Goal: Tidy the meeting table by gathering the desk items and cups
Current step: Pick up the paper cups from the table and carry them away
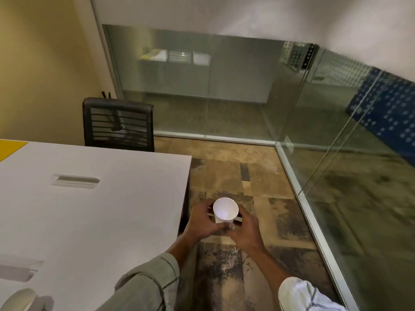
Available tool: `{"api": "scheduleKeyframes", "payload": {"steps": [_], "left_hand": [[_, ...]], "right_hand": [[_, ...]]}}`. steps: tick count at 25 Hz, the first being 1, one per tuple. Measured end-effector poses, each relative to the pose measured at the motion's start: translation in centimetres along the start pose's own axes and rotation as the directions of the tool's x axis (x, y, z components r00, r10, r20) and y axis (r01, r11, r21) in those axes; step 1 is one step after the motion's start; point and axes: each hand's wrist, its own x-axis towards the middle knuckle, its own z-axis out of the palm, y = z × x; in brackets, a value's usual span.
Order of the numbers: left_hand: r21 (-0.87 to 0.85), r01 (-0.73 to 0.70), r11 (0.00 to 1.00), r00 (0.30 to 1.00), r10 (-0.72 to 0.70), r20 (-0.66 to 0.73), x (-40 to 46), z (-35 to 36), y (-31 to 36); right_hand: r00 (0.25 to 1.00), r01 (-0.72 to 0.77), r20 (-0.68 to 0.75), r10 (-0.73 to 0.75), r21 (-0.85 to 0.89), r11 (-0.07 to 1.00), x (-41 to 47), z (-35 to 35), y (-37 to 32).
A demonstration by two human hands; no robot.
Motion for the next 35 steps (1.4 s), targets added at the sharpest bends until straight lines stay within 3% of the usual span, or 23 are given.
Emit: {"api": "scheduleKeyframes", "payload": {"steps": [11, 19, 29, 35], "left_hand": [[0.092, -0.046, 0.995, 0.997, 0.039, 0.073, 25.2, 2.4, -2.2], [0.170, -0.048, 0.984, 0.999, 0.043, 0.033, 42.7, 2.4, -5.1], [0.205, 0.104, 0.973, 0.989, -0.079, -0.128, 68.4, -2.2, -7.6], [0.186, 0.125, 0.974, 0.973, -0.084, -0.215, 82.0, -5.2, -11.3]], "right_hand": [[1.000, 0.001, -0.021, -0.002, -0.080, 0.997, 23.0, -1.7, 4.4], [0.999, 0.043, 0.028, -0.042, -0.061, 0.997, 41.6, -0.3, 7.9], [0.972, 0.124, 0.199, -0.123, 0.006, 0.992, 70.7, 4.3, 8.9], [0.946, 0.184, 0.273, -0.177, 0.001, 0.983, 85.7, 8.8, 10.2]]}}
